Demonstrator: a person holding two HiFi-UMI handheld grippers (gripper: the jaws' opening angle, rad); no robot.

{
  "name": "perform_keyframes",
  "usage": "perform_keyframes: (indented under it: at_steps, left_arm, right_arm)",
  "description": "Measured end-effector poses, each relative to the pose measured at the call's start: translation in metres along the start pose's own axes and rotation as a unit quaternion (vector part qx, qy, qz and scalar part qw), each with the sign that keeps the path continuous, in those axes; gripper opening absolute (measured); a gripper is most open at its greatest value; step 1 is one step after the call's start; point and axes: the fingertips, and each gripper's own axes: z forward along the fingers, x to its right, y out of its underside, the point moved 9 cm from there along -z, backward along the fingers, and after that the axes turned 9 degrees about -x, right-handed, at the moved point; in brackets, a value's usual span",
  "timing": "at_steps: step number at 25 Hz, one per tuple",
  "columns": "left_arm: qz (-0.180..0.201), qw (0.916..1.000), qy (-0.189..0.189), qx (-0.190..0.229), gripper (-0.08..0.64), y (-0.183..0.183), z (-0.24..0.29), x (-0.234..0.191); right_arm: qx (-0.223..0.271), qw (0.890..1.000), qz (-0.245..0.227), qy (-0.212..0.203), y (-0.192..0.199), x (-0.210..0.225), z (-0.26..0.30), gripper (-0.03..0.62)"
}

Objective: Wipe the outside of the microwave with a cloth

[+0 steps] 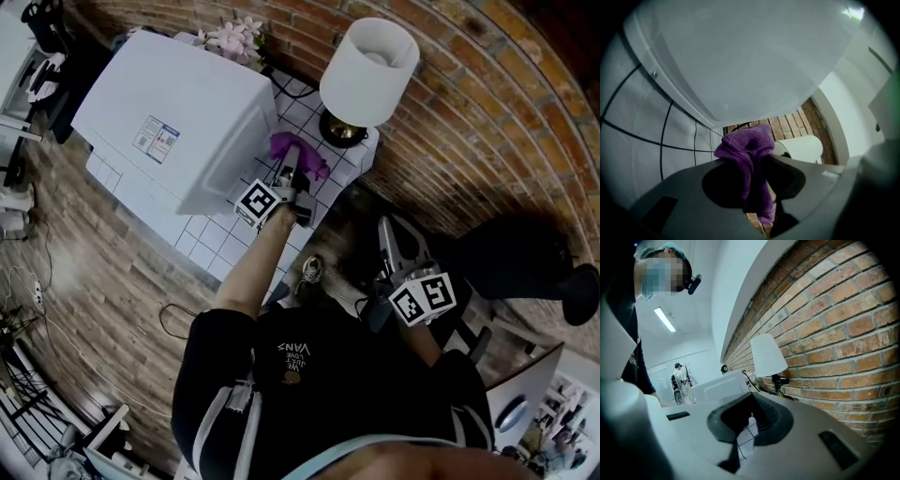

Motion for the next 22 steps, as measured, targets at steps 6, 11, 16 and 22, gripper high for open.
perform_keyframes:
  at_steps: [6, 11, 16, 22]
  left_arm:
    - [0.097, 0.9925, 0.003, -0.075, 0.132, -0.011, -0.076, 0.041]
    - [0.182, 0.9735, 0.027, -0.136, 0.133, -0.03, -0.152, 0.066]
    - [0.238, 0.9521, 0.042, -0.187, 0.132, -0.056, -0.222, 0.083]
    - [0.318, 0.9266, 0.034, -0.198, 0.132, -0.096, -0.295, 0.103]
  right_arm:
    - [0.033, 0.999, -0.011, -0.005, -0.004, -0.052, 0.017, -0.003]
    - [0.048, 0.999, -0.006, -0.01, 0.005, -0.115, 0.027, -0.002]
    - [0.071, 0.997, 0.006, -0.004, 0.023, -0.175, 0.037, -0.003]
    - [0.078, 0.997, 0.005, 0.002, 0.041, -0.228, 0.045, -0.003]
